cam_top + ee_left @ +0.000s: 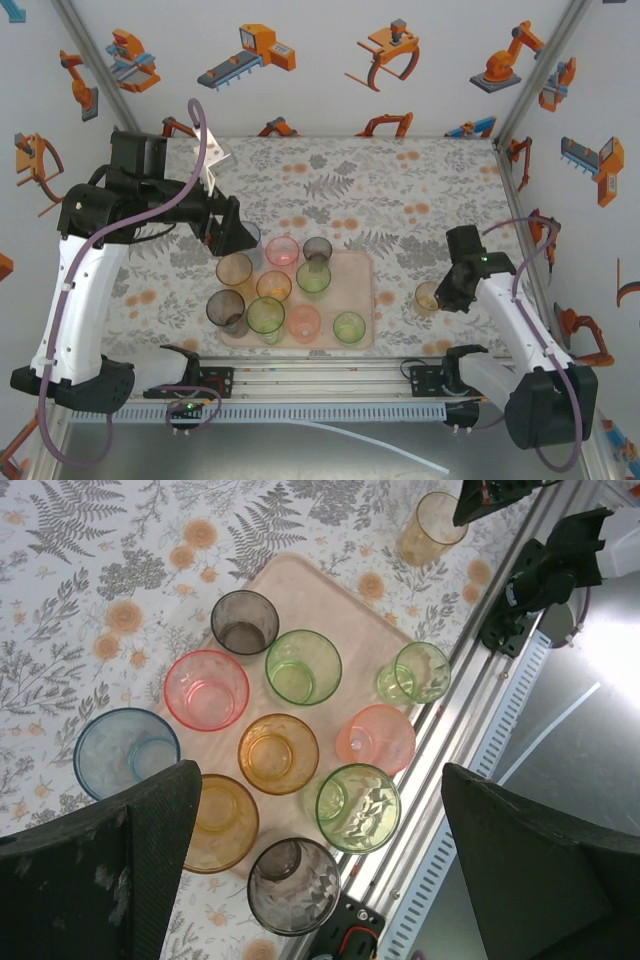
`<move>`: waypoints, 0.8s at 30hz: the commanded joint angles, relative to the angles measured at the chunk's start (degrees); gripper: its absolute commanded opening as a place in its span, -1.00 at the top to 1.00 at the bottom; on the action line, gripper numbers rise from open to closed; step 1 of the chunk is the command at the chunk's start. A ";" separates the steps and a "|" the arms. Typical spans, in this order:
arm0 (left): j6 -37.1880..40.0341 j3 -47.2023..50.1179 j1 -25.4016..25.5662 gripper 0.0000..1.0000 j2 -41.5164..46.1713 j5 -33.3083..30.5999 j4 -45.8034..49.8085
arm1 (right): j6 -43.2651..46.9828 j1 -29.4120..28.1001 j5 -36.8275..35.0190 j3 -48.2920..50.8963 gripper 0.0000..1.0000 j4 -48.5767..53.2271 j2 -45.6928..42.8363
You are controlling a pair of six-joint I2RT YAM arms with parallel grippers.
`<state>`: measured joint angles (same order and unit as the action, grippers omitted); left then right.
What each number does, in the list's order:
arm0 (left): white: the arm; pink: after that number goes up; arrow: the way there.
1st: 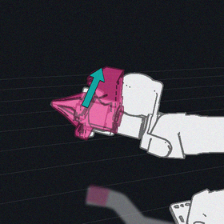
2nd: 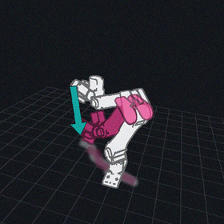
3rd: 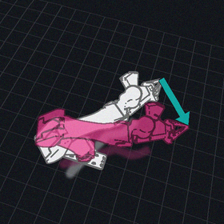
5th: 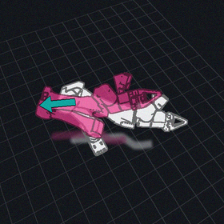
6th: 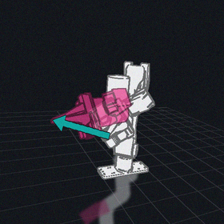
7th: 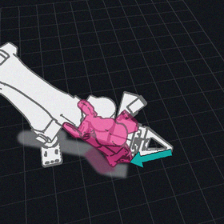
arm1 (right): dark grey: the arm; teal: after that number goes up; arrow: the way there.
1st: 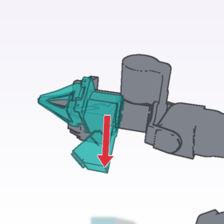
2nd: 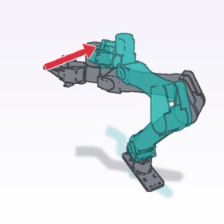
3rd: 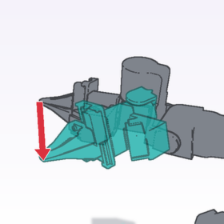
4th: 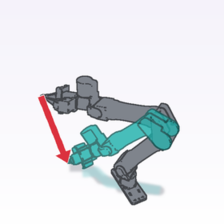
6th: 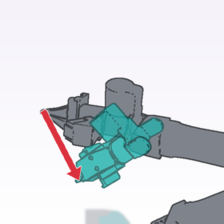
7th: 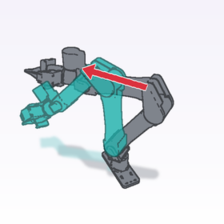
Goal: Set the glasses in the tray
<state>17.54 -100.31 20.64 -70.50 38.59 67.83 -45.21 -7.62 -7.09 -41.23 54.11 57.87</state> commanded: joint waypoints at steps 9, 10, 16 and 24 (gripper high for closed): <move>-0.90 0.86 0.21 -0.94 0.89 -2.00 -2.22 | 0.76 0.24 -1.66 -4.60 0.89 1.56 -0.54; -0.99 0.87 0.26 -0.94 0.82 -2.13 -2.31 | 1.07 0.23 -1.40 -5.60 0.89 1.64 -0.04; -1.37 1.00 0.13 -0.94 0.63 -2.31 -2.68 | 1.56 -2.66 -2.40 -11.62 0.89 1.96 4.07; -1.74 1.54 0.06 -0.94 0.53 -2.38 -2.92 | -0.37 -11.95 -4.74 -20.21 0.89 1.68 10.96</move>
<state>16.71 -99.59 20.64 -70.50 35.62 65.58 -44.62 -16.95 -9.52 -58.00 55.13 67.59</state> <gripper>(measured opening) 0.972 0.063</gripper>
